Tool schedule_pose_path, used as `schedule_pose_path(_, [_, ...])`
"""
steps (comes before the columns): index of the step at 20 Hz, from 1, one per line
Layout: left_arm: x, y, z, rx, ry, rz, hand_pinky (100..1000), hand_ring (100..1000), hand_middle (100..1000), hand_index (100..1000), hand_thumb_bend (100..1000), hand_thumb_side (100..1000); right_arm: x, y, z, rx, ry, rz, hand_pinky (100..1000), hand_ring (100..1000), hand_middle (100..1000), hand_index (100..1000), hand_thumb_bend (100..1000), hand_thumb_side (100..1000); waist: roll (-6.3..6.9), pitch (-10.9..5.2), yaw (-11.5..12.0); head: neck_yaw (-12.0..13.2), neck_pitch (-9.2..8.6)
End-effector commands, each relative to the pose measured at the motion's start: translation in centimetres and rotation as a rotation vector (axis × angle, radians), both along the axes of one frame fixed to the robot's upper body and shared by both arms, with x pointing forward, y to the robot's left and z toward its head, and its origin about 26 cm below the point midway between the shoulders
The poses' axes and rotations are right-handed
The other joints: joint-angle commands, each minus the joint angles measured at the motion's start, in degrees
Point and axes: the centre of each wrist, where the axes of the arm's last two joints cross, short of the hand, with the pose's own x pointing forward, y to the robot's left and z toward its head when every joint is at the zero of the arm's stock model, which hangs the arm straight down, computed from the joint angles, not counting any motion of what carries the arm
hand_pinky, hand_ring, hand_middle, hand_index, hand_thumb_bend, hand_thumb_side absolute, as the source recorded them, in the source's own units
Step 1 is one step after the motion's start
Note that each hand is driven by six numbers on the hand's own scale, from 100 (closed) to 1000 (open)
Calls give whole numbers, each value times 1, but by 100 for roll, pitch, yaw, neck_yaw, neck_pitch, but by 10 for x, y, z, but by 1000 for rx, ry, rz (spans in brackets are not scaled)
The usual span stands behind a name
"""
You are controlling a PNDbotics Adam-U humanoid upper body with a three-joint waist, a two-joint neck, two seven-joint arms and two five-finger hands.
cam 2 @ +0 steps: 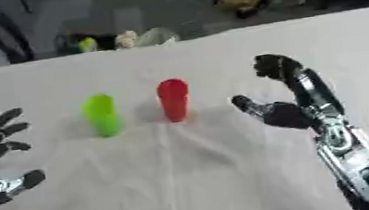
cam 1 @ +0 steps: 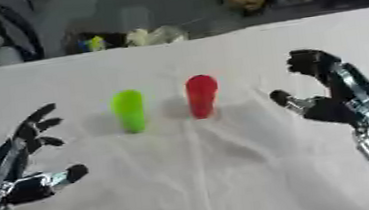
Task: Pour the contents of one cup into another cup.
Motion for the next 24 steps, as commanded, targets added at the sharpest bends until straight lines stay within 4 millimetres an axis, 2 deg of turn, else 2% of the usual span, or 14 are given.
schedule_pose_path(1, [4,0,10,11,-27,-2,686,898,960,1000,845,476,2,-1,8,-6,-23,6,894,782,735,839,587,282,-1,-65,-2,7,-47])
schedule_pose_path(12, [14,-7,9,-3,-20,23,669,887,948,1000,839,472,2,-1,8,-3,-23,8,895,782,735,840,585,283,-33,-75,-13,20,-53])
schedule_pose_path(19, [31,-18,2,21,-2,42,660,883,947,996,845,469,2,0,8,-2,-21,8,895,781,735,840,584,284,-49,-66,-49,32,-45])
schedule_pose_path(20, [34,-21,1,25,1,42,657,881,946,994,869,441,2,0,8,-2,-21,9,895,781,735,840,588,283,-50,-65,-52,36,-44])
schedule_pose_path(21, [37,-23,-1,29,3,40,656,880,945,990,851,468,2,0,8,-2,-21,9,895,781,735,840,586,284,-51,-64,-55,40,-42])
schedule_pose_path(24, [45,-32,-5,46,13,28,651,874,939,979,854,466,2,1,8,-1,-21,12,895,780,734,839,586,285,-53,-59,-72,49,-41])
